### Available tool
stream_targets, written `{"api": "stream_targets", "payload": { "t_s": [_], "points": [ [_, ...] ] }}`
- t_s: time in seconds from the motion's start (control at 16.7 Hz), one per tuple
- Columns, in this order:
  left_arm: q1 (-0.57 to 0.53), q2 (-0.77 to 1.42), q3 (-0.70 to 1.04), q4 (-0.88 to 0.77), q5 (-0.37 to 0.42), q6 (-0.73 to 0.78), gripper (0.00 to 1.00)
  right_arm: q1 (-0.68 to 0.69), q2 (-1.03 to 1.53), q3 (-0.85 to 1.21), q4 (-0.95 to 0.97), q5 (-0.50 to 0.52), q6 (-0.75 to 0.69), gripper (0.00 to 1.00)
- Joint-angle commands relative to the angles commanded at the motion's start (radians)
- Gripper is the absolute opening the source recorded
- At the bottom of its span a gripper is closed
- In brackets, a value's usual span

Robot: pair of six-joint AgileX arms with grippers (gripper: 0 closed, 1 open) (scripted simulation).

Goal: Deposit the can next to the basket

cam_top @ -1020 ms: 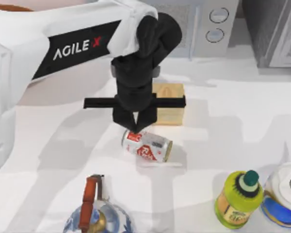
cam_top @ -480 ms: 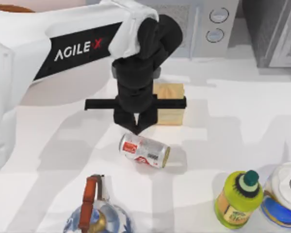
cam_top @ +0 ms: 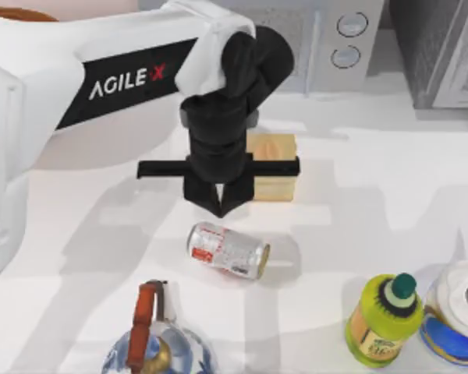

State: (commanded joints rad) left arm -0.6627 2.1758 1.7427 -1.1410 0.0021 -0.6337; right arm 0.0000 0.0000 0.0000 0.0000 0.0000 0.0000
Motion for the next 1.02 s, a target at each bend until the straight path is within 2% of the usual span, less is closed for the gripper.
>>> {"api": "stream_targets", "payload": {
  "t_s": [0.6,1.02],
  "points": [
    [0.0,0.0,0.0,0.0,0.0,0.0,0.98,0.0,0.0,0.0,0.0,0.0,0.0,1.0],
    [0.0,0.0,0.0,0.0,0.0,0.0,1.0,0.0,0.0,0.0,0.0,0.0,0.0,1.0]
  ]
}}
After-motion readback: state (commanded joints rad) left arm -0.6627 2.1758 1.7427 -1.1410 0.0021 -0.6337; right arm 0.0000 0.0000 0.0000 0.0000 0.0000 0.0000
